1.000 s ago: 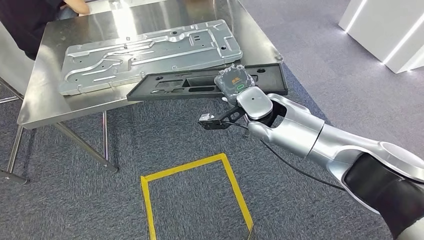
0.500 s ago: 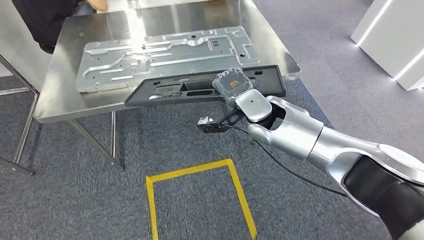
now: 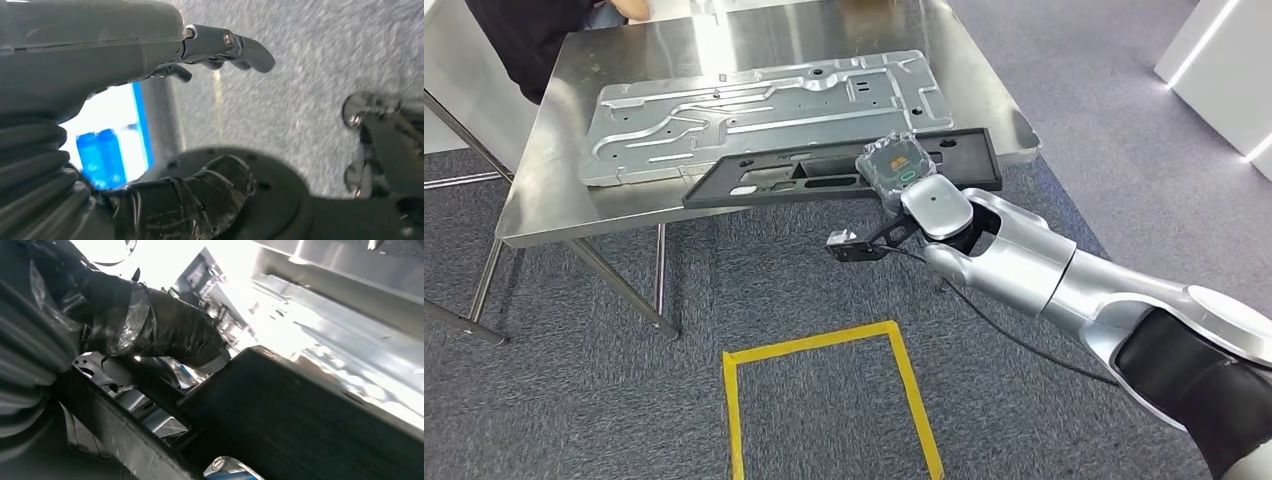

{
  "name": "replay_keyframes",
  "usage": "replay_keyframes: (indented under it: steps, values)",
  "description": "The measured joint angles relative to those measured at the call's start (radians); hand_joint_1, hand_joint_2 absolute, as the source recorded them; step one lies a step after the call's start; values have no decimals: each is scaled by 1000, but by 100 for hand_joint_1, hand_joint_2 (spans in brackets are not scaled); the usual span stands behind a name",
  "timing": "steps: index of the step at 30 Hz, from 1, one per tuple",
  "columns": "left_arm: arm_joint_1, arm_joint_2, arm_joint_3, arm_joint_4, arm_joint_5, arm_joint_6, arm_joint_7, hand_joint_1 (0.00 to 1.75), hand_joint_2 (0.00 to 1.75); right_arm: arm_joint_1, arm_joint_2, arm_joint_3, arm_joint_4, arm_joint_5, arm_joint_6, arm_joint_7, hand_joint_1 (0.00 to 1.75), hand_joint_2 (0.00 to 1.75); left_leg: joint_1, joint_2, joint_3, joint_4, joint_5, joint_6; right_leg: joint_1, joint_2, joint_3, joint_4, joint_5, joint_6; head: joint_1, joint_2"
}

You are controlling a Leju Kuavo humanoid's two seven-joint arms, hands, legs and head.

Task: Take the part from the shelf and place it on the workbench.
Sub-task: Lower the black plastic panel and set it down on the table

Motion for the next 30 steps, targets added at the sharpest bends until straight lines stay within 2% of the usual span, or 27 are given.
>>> replay_keyframes:
  steps: [2, 3, 4, 5, 6, 8, 9, 11, 14, 16, 18, 19, 20, 21, 22, 24, 25, 28, 30]
  values:
    - [0, 0, 0, 0, 0, 0, 1, 0, 175, -2, 0, 0, 0, 0, 1, 0, 175, 175, 5, 6, -63, 123, -45, -11, 0, 0, 8, -2, -4, -5, -3, 0]
    - [0, 0, 0, 0, 0, 1, 1, 0, 175, -2, 0, 0, 0, 1, 1, 0, 175, 175, 6, 8, -95, 176, -56, -14, 0, 0, 12, -2, -7, -6, -3, 0]
    - [0, 0, 0, 0, 0, 1, 1, 0, 175, -1, 0, 1, 0, 1, 2, -1, 175, 175, 7, 9, -115, 200, -50, -15, 0, 0, 16, -2, -11, -7, -3, 0]
    - [0, 0, 0, 0, 0, 1, 0, 0, 175, -1, 0, 1, 0, 1, 4, -2, 175, 175, 8, 9, -116, 187, -26, -14, 0, 0, 22, -2, -14, -6, -3, 0]
    - [0, 0, 0, 0, 0, 1, 0, 0, 175, -2, 0, 2, 0, 3, 6, -3, 175, 175, 8, 9, -99, 137, 12, -12, 0, 0, 29, -2, -18, -4, -3, 0]
    - [1, 1, 0, 0, 1, 0, -2, 0, 175, -9, 0, 2, 0, 8, 13, -4, 175, 175, 4, 10, -44, 5, 80, -3, 1, 0, 40, -4, -26, 1, -2, 0]
    - [0, 2, 0, 0, 1, 0, -3, 0, 175, -16, 0, 2, 0, 10, 17, -4, 175, 175, 1, 10, -23, -42, 95, 2, 2, 0, 41, -5, -28, 5, -2, 0]
    - [-1, 3, 0, 0, 3, -3, -5, 0, 175, -30, 0, 2, -2, 7, 26, -3, 175, 175, -6, 10, -10, -70, 92, 9, 3, 0, 41, -10, -28, 16, -2, 0]
    - [-1, 6, 0, 0, 5, -6, -4, 0, 175, -67, 1, 2, -15, -13, 58, 8, 175, 175, -2, 10, 1, -88, 94, 22, 3, -1, 34, 4, -40, 30, 0, 0]
    - [0, 9, 0, 0, 5, -9, 1, 0, 175, -106, 2, 2, -27, -22, 76, 15, 175, 175, 1, 12, 10, -97, 95, 33, 5, 0, -12, 95, -84, 32, 3, 0]
    - [-1, 13, 0, 0, 5, -11, 4, 0, 175, -137, 3, 3, -37, -26, 83, 18, 175, 175, -1, 12, 15, -96, 89, 42, 7, 1, -81, 223, -129, 33, 4, 0]
    - [-2, 15, 0, 0, 5, -14, 4, 0, 175, -145, 4, 4, -41, -28, 84, 19, 175, 175, -1, 11, 18, -95, 85, 44, 7, 0, -104, 258, -130, 34, 4, 0]
    - [-2, 16, 0, 0, 5, -16, 3, 0, 175, -151, 4, 4, -44, -30, 84, 20, 175, 175, 0, 8, 22, -93, 81, 44, 7, 0, -109, 256, -113, 34, 4, 0]
    - [-2, 17, 0, 0, 5, -19, 1, 0, 175, -157, 6, 5, -47, -33, 83, 21, 175, 175, 0, 5, 26, -89, 76, 42, 6, 0, -96, 217, -80, 34, 4, 0]
    - [-2, 17, 1, 0, 5, -21, -1, 0, 175, -163, 7, 6, -51, -35, 82, 21, 175, 175, 1, 2, 29, -83, 69, 39, 5, 0, -71, 152, -41, 33, 5, 0]
    - [-1, 17, 1, 0, 5, -24, -5, 0, 175, -178, 12, 6, -56, -38, 78, 20, 175, 175, -2, -2, 26, -67, 55, 30, 7, 1, -22, 44, 1, 29, 4, 0]
    - [-1, 17, 1, 0, 5, -25, -8, 0, 175, -183, 15, 7, -58, -38, 76, 19, 175, 175, -4, -3, 23, -61, 51, 25, 8, 2, -10, 18, 4, 26, 3, 0]
    - [1, 17, 1, 0, 5, -27, -14, 0, 175, -191, 23, 14, -59, -38, 71, 15, 175, 175, -3, -7, 21, -62, 47, 13, 8, 0, -4, 6, 0, 13, 3, 0]
    - [2, 17, 1, 0, 7, -28, -16, 0, 175, -195, 27, 20, -59, -37, 68, 14, 175, 175, -1, -3, 5, -26, 24, 1, 3, -6, 5, -3, 0, 3, -1, 0]
